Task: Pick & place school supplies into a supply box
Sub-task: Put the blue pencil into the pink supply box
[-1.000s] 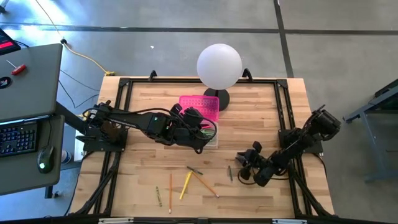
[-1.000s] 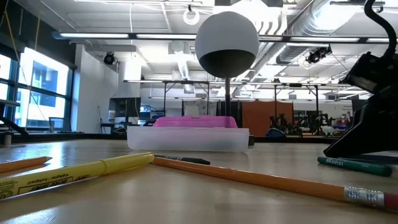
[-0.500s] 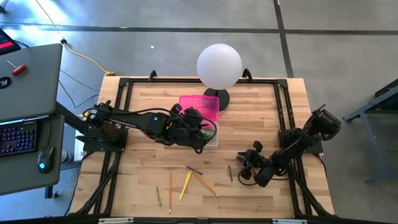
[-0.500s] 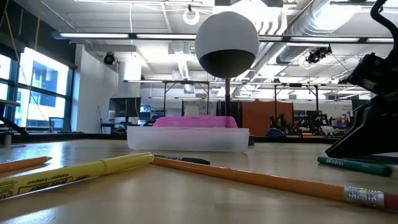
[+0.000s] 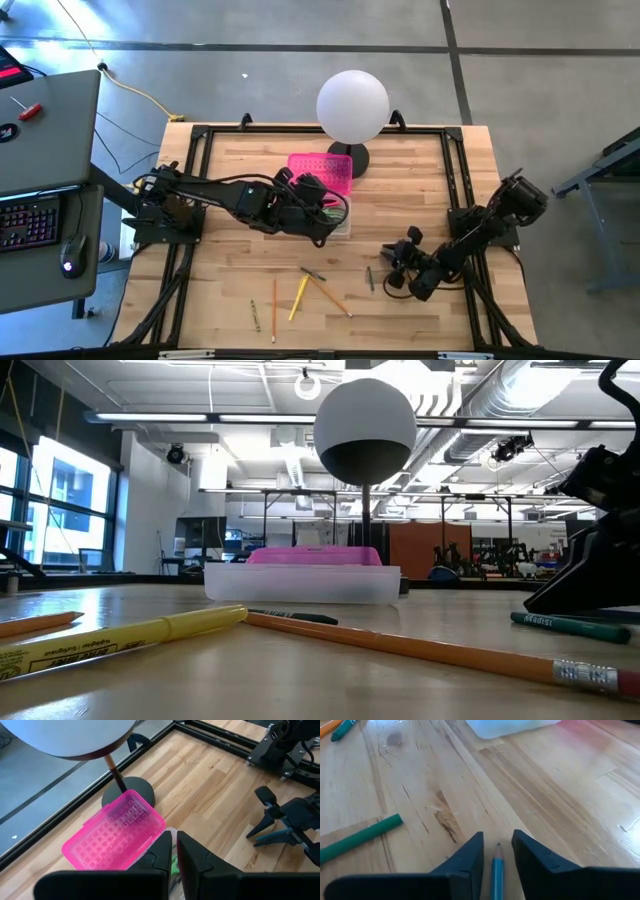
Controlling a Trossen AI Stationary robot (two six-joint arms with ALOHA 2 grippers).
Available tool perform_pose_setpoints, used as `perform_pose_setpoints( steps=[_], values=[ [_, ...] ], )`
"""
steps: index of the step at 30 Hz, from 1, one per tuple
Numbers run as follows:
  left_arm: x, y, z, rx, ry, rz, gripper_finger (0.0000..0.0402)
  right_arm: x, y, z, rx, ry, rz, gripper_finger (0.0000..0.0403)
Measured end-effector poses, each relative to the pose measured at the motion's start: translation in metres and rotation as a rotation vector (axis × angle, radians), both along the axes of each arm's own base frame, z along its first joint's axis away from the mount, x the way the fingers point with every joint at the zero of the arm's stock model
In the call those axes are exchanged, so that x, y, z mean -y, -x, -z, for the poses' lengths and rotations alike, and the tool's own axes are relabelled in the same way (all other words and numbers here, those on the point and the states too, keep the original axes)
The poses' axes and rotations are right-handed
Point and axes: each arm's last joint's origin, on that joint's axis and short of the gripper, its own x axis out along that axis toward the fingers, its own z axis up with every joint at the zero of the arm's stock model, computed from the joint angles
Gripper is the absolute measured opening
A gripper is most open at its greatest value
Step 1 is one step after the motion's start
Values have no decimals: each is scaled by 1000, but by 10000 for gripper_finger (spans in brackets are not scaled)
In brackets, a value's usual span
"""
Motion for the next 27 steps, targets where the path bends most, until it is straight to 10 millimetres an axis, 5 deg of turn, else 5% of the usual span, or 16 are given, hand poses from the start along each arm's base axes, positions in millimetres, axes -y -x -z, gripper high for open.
perform_pose_setpoints(
  steps=[8, 14, 21, 27],
  values=[
    [1, -6, 7, -14, -19, -9, 60, 2, 1, 0, 0, 76, -13, 11],
    [2, -8, 7, -5, -28, -10, 60, 0, -6, -3, 65, 90, -19, 10],
    [1, -5, 4, -2, -36, -3, 60, 1, -49, -34, 157, 186, -81, 5],
    [1, -5, 4, -19, -46, 16, 60, 21, -102, -72, 172, 312, -254, 3]
  ],
)
